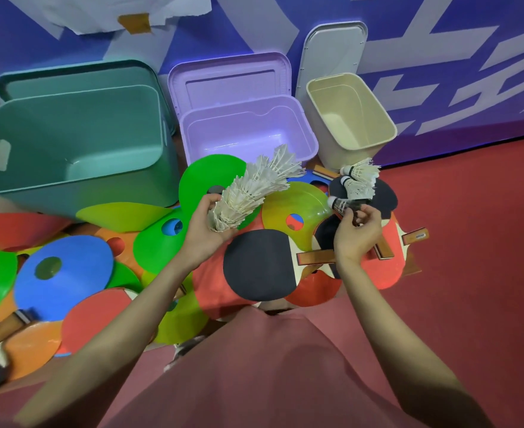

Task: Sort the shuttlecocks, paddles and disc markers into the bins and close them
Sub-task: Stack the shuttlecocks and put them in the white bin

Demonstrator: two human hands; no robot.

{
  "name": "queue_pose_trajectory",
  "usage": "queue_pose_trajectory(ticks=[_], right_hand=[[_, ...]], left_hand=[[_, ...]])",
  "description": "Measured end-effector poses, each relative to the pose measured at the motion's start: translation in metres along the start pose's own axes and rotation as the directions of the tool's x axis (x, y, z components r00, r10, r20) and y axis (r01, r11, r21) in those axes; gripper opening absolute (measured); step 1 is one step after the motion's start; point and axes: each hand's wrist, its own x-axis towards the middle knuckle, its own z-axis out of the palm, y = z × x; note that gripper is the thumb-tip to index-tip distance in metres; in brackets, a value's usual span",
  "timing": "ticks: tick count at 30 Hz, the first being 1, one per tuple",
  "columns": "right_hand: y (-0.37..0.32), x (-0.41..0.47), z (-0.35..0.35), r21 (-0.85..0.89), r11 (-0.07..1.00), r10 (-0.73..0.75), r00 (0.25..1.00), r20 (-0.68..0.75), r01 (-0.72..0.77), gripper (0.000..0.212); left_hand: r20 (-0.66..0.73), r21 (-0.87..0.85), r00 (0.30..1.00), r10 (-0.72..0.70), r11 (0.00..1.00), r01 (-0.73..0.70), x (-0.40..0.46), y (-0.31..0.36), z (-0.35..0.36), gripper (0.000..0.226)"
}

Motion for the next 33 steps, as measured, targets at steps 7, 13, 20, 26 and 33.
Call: queue_pose_trajectory(ticks=[7, 13, 20, 26, 33], right_hand=[[-0.089, -0.034, 0.009, 0.316, 0.937, -0.196, 0.974, 0.114, 0.152, 0.020], [-0.126, -0.090, 0.031, 0.235, 0.941, -0.333, 0.775, 0.537, 0.242, 0.018], [-0.164, -0.163, 0.086, 0.309, 0.947, -0.284, 0.677, 0.679, 0.087, 0.025], [-0.203, -0.246, 0.163, 0.325, 0.946, -0.256, 0.597, 0.761, -0.009, 0.023], [-0.280, -0.336, 0.274, 0.322, 0.939, -0.247, 0.411, 0.877, -0.121, 0.025]], left_hand=[[0.016, 0.010, 1.000, -0.007, 1.000, 0.007, -0.016, -0.014, -0.042, 0.052], [0.015, 0.052, 0.999, 0.043, 0.998, -0.044, -0.030, -0.016, -0.099, 0.057], [0.044, 0.388, 0.976, 0.213, 0.897, -0.213, -0.047, -0.022, -0.228, 0.060], [0.017, 0.547, 0.981, 0.191, 0.820, -0.169, -0.053, -0.027, -0.354, 0.058], [-0.109, 0.695, 0.965, 0.238, 0.713, -0.097, -0.020, -0.030, -0.503, 0.055]])
